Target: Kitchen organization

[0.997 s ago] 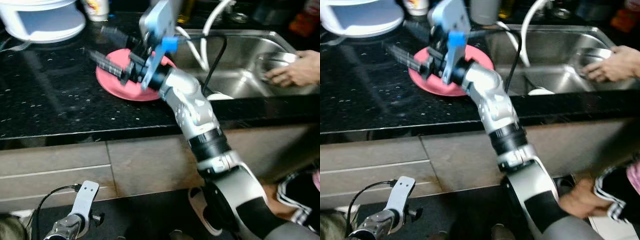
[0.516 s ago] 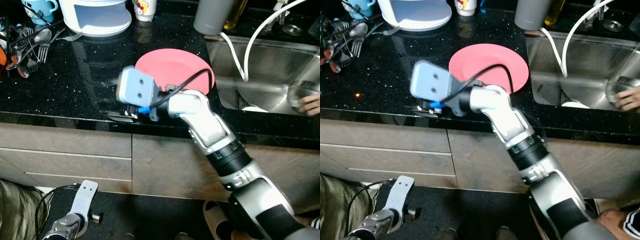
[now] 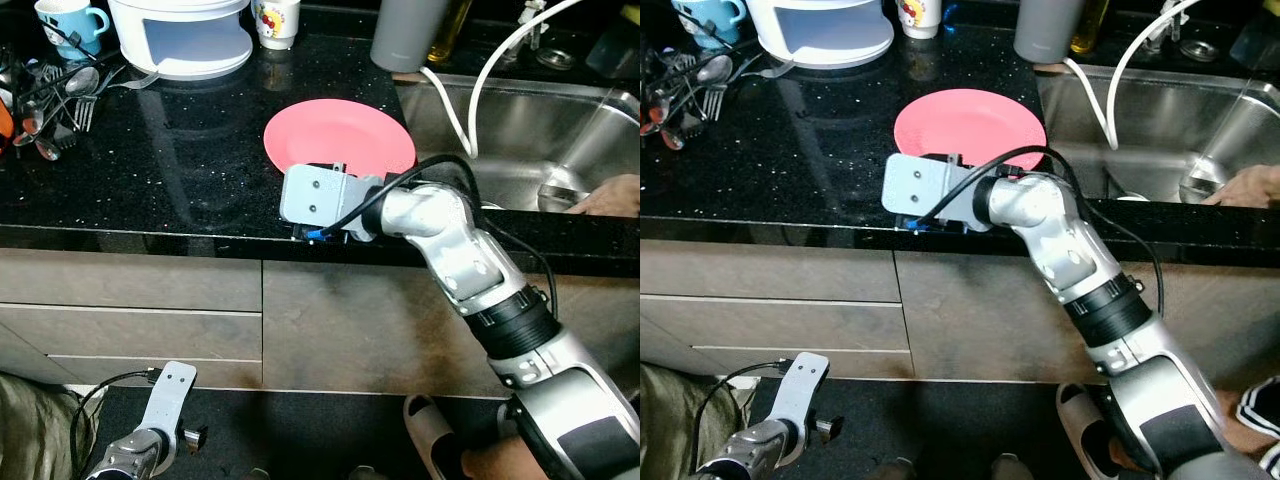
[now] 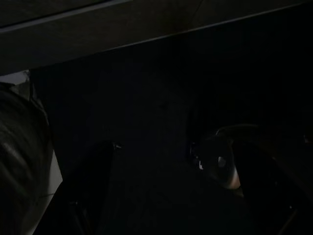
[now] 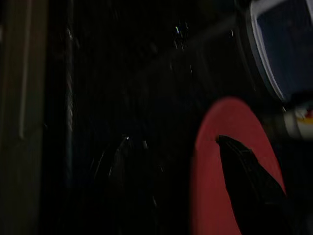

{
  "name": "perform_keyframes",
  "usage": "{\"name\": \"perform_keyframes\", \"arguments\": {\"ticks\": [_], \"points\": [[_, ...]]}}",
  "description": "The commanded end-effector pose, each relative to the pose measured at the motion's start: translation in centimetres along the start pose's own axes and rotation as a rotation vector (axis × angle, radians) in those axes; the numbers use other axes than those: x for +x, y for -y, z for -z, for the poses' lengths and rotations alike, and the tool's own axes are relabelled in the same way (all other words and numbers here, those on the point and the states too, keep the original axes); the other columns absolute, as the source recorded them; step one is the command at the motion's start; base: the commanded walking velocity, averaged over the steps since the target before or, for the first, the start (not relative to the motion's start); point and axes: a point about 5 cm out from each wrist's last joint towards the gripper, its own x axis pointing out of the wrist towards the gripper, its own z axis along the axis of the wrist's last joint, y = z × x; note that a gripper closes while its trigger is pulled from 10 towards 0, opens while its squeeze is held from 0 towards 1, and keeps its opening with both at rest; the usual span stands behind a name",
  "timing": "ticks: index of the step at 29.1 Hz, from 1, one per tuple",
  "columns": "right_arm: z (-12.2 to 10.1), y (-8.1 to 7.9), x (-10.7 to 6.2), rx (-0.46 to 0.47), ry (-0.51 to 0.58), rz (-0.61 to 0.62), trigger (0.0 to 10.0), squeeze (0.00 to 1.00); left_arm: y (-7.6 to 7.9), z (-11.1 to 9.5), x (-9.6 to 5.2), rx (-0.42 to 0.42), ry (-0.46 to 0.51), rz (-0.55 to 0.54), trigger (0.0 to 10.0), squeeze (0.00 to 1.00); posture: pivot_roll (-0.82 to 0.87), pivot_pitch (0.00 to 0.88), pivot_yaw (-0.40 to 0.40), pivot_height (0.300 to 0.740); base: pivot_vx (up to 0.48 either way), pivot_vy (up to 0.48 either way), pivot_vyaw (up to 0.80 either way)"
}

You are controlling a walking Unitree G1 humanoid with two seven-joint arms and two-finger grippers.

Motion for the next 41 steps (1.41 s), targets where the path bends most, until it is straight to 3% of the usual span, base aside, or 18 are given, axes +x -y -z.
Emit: {"name": "perform_keyframes", "arguments": {"ticks": [1,11,12,13,14,15,16,31,38,41], "points": [[0.7,0.0,-0.3,-0.017,-0.053,0.012,10.0,0.0,0.4,1.1,0.0,-0.009,-0.036,0.013,10.0,0.0,0.03,0.14,-0.059,0.74,0.0,0.0,0.0],[3.3,-0.9,0.7,-0.065,-0.296,0.054,10.0,0.0,0.4,1.0,0.0,-0.011,-0.032,0.012,10.0,0.0,0.03,0.149,-0.063,0.74,0.0,0.0,0.0],[3.5,-1.1,0.8,-0.065,-0.311,0.046,3.8,0.0,0.5,0.9,0.0,-0.012,-0.031,0.012,10.0,0.0,0.03,0.149,-0.065,0.74,0.0,0.0,0.0],[3.5,-1.1,0.8,-0.065,-0.311,0.046,3.8,0.0,0.5,0.9,0.0,-0.012,-0.031,0.012,10.0,0.0,0.03,0.149,-0.065,0.74,0.0,0.0,0.0],[3.7,-1.2,0.8,-0.063,-0.324,0.044,2.8,0.0,0.5,0.9,0.0,-0.013,-0.03,0.012,10.0,0.0,0.03,0.151,-0.065,0.74,0.0,0.0,0.0],[3.7,-1.2,0.8,-0.063,-0.324,0.044,2.8,0.0,0.5,0.9,0.0,-0.013,-0.03,0.012,10.0,0.0,0.03,0.151,-0.065,0.74,0.0,0.0,0.0],[3.8,-1.2,0.9,-0.066,-0.337,0.045,0.0,0.0,0.5,0.9,0.0,-0.015,-0.029,0.012,10.0,0.0,0.03,0.152,-0.066,0.74,0.0,0.0,0.0],[4.4,-1.4,1.7,-0.054,-0.369,0.063,0.0,0.0,0.6,0.8,0.1,-0.021,-0.024,0.01,10.0,0.0,0.03,0.16,-0.07,0.74,0.0,0.0,0.0],[3.1,0.3,1.9,-0.042,-0.282,0.221,0.0,0.0,0.5,0.8,0.0,-0.019,-0.024,0.008,10.0,0.0,0.03,0.16,-0.064,0.74,0.0,0.0,0.0],[2.1,1.2,2.0,-0.012,-0.197,0.322,0.0,0.0,0.4,0.8,0.0,-0.017,-0.024,0.008,10.0,0.0,0.04,0.159,-0.062,0.74,0.0,0.0,0.0]]}}
